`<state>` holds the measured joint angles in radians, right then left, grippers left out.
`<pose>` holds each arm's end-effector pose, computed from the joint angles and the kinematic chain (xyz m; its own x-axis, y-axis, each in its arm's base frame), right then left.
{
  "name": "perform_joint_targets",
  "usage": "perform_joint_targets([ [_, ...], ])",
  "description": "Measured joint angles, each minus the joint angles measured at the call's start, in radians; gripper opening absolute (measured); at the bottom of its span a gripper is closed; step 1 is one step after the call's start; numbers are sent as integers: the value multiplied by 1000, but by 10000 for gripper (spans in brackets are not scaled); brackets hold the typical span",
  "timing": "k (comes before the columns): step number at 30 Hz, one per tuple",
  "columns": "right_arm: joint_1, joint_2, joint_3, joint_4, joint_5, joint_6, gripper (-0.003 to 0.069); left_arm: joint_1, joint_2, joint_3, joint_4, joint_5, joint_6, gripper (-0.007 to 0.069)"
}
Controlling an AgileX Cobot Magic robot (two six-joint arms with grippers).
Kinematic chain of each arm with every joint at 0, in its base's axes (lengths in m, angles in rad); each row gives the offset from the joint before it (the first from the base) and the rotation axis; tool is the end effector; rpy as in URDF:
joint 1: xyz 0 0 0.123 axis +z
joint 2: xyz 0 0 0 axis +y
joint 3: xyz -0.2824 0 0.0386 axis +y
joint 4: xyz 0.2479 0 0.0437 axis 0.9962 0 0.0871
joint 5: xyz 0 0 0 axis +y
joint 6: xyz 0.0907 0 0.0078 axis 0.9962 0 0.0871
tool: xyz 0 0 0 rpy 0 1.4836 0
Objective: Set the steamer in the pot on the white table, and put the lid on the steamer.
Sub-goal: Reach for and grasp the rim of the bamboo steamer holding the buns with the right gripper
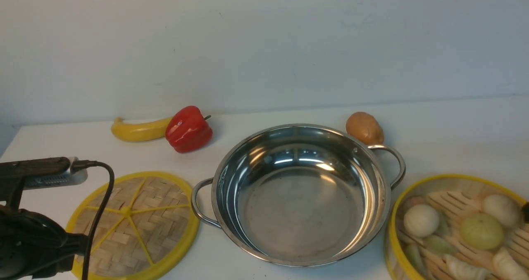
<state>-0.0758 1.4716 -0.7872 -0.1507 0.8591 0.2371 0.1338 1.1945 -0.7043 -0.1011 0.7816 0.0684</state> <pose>0.2394 -0.0286 0.1952 -0.9683 0.2108 -0.1343 0.2244 0.9698 -0.0953 0.2047 0.0210 0.2376 -0.9167 -0.1269 -0.3788 -0.1095 0.9917 -0.0671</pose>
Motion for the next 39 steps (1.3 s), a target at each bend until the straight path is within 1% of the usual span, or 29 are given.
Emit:
perform_joint_targets([
  [4, -49, 32, 0, 45, -28, -9, 243, 0, 0, 0, 0, 0, 0, 242],
  [10, -73, 66, 0, 156, -68, -119, 230, 0, 0, -1, 0, 0, 0, 242],
  [15, -74, 103, 0, 165, -77, -136, 230, 0, 0, -1, 0, 0, 0, 242],
  [18, -74, 141, 0, 165, -81, -136, 229, 0, 0, -1, 0, 0, 1, 242],
  [20, -74, 162, 0, 165, -85, -139, 204, 0, 0, -1, 0, 0, 1, 242],
  [22, -75, 165, -4, 161, -86, -139, 151, 0, 0, -1, 0, 0, 1, 242],
  [25, -75, 165, -4, 130, -77, -152, 52, 0, 0, -1, 0, 0, 1, 242],
  [29, -75, 162, -5, 114, -56, -135, 51, 0, 0, -1, 0, 0, 1, 242],
  [35, -76, 104, -5, 44, 28, -116, 51, 0, 0, -1, -2, 0, 2, 242],
  [37, -85, 82, -5, 26, 56, -112, 51, 0, 0, -1, -2, 0, 2, 242],
  [39, -116, 51, -5, 17, 89, -110, 51, 0, 0, -1, -2, 0, 2, 242],
])
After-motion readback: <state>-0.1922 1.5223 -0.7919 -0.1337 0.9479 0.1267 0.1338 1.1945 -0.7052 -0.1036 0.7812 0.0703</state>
